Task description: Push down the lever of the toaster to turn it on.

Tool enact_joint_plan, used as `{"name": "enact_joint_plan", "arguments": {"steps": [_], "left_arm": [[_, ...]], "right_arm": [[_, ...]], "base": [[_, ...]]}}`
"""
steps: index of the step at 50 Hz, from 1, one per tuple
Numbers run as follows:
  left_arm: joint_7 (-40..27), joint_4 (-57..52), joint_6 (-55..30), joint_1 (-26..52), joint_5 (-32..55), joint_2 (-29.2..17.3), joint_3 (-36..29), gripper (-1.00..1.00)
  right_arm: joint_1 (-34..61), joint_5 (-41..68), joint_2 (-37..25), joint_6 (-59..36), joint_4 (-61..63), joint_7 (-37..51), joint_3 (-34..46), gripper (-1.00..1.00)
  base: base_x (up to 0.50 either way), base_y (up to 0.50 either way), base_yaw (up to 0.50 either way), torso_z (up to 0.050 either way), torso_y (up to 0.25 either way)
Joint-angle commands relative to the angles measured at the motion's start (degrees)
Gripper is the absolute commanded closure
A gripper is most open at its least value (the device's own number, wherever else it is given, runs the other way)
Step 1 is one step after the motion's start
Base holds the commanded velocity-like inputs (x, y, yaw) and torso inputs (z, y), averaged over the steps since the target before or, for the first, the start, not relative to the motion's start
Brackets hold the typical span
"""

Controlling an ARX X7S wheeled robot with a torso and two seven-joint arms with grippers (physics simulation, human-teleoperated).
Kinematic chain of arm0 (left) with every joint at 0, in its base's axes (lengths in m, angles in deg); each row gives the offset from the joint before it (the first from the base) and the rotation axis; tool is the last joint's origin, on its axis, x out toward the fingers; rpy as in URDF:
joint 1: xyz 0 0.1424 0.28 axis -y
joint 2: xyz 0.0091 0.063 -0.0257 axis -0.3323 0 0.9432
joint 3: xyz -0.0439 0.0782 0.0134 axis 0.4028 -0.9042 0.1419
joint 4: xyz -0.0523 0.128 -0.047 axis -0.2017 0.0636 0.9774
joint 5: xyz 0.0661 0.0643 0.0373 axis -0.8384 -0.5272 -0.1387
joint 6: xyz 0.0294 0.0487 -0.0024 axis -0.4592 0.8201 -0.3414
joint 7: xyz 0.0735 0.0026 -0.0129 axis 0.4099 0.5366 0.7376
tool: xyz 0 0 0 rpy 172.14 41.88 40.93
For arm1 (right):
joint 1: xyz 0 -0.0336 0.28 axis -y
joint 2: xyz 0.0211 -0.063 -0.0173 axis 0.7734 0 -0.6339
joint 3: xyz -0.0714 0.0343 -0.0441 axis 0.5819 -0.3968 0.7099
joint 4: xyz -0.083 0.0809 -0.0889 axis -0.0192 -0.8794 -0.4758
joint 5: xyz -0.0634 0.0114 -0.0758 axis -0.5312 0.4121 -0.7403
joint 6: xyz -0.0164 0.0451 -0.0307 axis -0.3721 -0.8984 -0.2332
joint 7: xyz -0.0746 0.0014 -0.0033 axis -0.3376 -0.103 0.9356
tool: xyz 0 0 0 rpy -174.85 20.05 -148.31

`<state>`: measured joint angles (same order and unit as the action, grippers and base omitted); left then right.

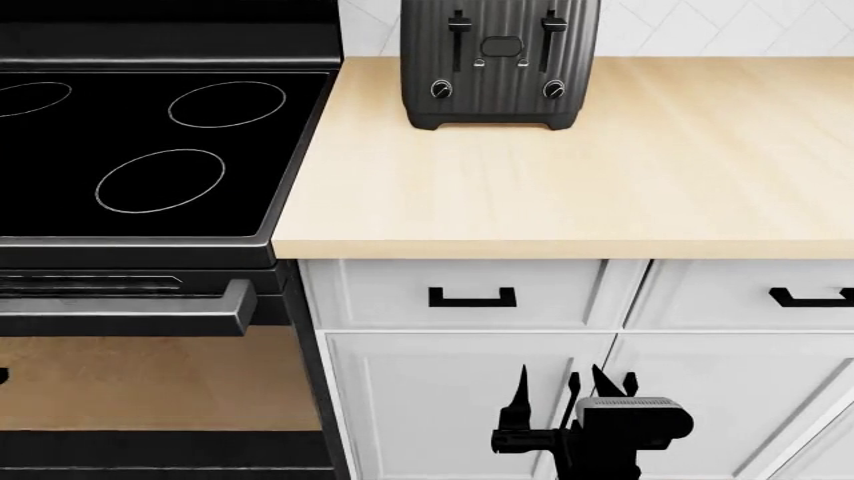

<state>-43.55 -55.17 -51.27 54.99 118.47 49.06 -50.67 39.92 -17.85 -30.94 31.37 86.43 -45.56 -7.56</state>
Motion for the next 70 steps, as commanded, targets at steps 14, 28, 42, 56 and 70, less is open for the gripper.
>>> {"name": "enact_joint_plan", "arguments": {"steps": [14,28,42,56,70], "left_arm": [[-4.19,-9.85,13.74,-14.26,23.96,0.29,25.23,-1.0],[-4.96,-10.56,13.82,-13.96,22.89,-0.44,23.67,-1.0],[-5.41,-10.32,14.6,-14.0,22.58,-1.32,22.6,-1.0],[-5.64,-10.08,15.29,-14.04,22.28,-1.73,21.84,-1.0],[-5.96,-10.4,16.42,-14.98,22.4,-1.86,22.02,-1.0]], "right_arm": [[-1.6,-0.26,-1.41,-5.63,12.34,4.03,0.63,-1.0],[43.87,38.4,-22.12,-62.64,58.88,45.88,8.48,-1.0],[81.72,84.22,-14.23,-69.74,23.62,72.27,16.24,-1.0],[91.31,72.45,-9.49,-71.75,8.45,62.47,25.25,-1.0],[91.37,69.53,-8.97,-67.84,9.42,57.97,26.09,-1.0]], "base": [[0.0,0.0,0.0,0.0,0.0],[0.0,0.0,0.0,0.0,0.0],[0.0,0.0,0.0,0.0,0.0],[0.0,0.0,0.0,0.0,0.0],[0.48,0.0,0.0,0.0,0.0]]}}
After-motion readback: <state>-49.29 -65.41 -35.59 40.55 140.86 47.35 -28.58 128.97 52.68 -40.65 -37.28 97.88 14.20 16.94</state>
